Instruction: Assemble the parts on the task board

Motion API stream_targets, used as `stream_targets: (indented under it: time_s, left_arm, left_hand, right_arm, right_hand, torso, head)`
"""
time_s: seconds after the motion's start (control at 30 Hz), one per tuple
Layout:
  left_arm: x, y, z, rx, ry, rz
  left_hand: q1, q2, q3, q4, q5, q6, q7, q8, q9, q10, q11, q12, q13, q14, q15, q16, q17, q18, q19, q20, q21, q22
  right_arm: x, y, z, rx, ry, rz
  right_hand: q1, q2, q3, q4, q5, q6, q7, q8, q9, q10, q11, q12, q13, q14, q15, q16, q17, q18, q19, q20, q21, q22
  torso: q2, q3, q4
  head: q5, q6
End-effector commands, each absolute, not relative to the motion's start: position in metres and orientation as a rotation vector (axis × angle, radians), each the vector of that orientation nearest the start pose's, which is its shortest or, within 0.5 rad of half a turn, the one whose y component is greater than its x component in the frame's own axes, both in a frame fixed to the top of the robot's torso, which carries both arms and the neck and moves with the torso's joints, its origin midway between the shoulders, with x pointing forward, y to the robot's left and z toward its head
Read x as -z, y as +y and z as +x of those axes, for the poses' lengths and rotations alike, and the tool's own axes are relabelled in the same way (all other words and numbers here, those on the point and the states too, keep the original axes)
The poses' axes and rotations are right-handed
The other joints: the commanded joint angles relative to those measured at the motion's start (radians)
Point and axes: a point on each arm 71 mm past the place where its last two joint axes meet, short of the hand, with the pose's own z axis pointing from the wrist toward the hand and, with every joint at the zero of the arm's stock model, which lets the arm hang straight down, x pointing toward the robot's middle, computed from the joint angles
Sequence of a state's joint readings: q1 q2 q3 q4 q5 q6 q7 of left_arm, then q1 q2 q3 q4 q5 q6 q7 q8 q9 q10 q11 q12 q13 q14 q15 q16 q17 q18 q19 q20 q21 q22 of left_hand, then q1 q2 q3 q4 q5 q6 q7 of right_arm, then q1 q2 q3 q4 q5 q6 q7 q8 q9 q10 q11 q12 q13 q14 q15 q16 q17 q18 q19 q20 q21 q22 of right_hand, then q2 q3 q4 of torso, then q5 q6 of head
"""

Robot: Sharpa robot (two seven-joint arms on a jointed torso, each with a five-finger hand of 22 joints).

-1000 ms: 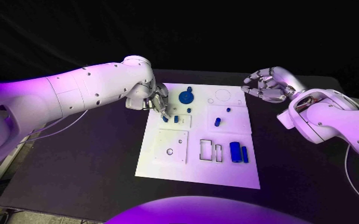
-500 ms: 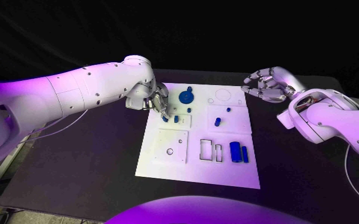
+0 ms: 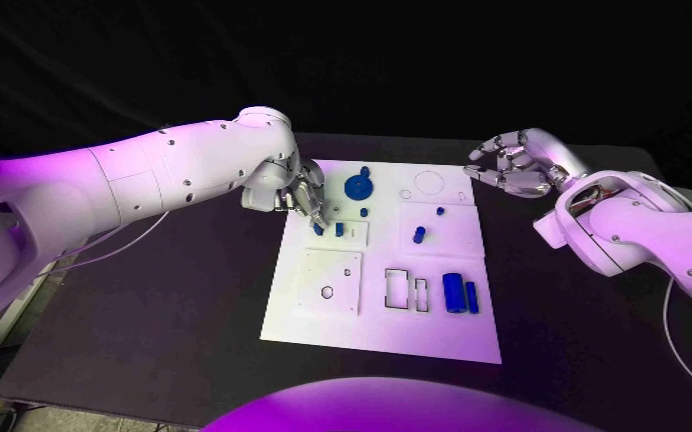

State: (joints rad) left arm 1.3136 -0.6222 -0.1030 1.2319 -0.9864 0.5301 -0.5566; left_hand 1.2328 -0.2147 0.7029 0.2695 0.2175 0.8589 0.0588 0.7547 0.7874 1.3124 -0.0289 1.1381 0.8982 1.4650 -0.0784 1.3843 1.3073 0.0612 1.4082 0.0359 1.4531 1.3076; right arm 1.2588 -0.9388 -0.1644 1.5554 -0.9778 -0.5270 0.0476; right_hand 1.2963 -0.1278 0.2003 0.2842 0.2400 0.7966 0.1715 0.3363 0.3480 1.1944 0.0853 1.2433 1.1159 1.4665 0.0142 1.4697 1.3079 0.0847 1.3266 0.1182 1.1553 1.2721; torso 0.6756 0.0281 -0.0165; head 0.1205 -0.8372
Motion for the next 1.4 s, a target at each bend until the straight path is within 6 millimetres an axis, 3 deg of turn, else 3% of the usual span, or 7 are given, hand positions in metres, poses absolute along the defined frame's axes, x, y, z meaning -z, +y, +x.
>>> stream_targets:
  time_s: [0.03,0.87,1.4]
  left_arm:
    - [0.2261,0.1875,0.5155,0.27,2.661,0.04]
    - [0.2265,0.1881,0.5148,0.254,2.669,0.069]
    - [0.2265,0.1888,0.5154,0.255,2.668,0.068]
  left_hand:
    - [-0.009,0.0,0.15,-0.151,-0.001,0.022,-0.015,0.006,0.003,0.008,0.0,0.007,0.003,0.044,-0.005,0.0,0.042,-0.008,0.004,-0.002,0.003,0.048]
    - [-0.038,0.017,0.116,-0.144,-0.005,0.059,-0.031,0.011,0.013,0.036,-0.013,0.037,0.043,0.045,-0.015,0.001,0.043,-0.011,0.014,-0.009,0.009,0.061]
    - [-0.105,0.002,0.04,-0.105,-0.005,0.076,-0.042,-0.001,0.019,0.04,-0.021,0.043,0.052,0.045,-0.022,0.0,0.043,-0.012,0.016,-0.016,0.008,0.063]
  right_arm:
    - [0.188,-0.2465,0.4752,-0.826,1.593,0.277]
    - [0.1878,-0.2468,0.4748,-0.826,1.591,0.276]
    - [0.1878,-0.2474,0.475,-0.825,1.591,0.277]
  right_hand:
    - [0.008,0.004,-0.007,0.001,0.003,-0.008,-0.002,0.004,0.001,-0.005,0.001,-0.001,-0.001,0.047,-0.004,-0.006,0.016,0.015,-0.001,-0.003,-0.002,-0.001]
    - [0.008,0.004,-0.007,0.001,0.003,-0.008,-0.002,0.004,0.001,-0.005,0.001,-0.001,-0.001,0.047,-0.004,-0.006,0.016,0.015,-0.001,-0.003,-0.002,-0.001]
    - [0.008,0.004,-0.007,0.001,0.003,-0.008,-0.002,0.004,0.001,-0.005,0.001,-0.001,-0.001,0.047,-0.004,-0.006,0.016,0.015,-0.001,-0.003,-0.002,-0.001]
  torso:
    - [0.0,0.0003,-0.0002]
    - [0.0,0.0002,0.0]
    - [0.0,-0.0003,0.0002]
  head:
    - [0.0,0.0]
    - [-0.002,-0.001]
    - [-0.003,-0.001]
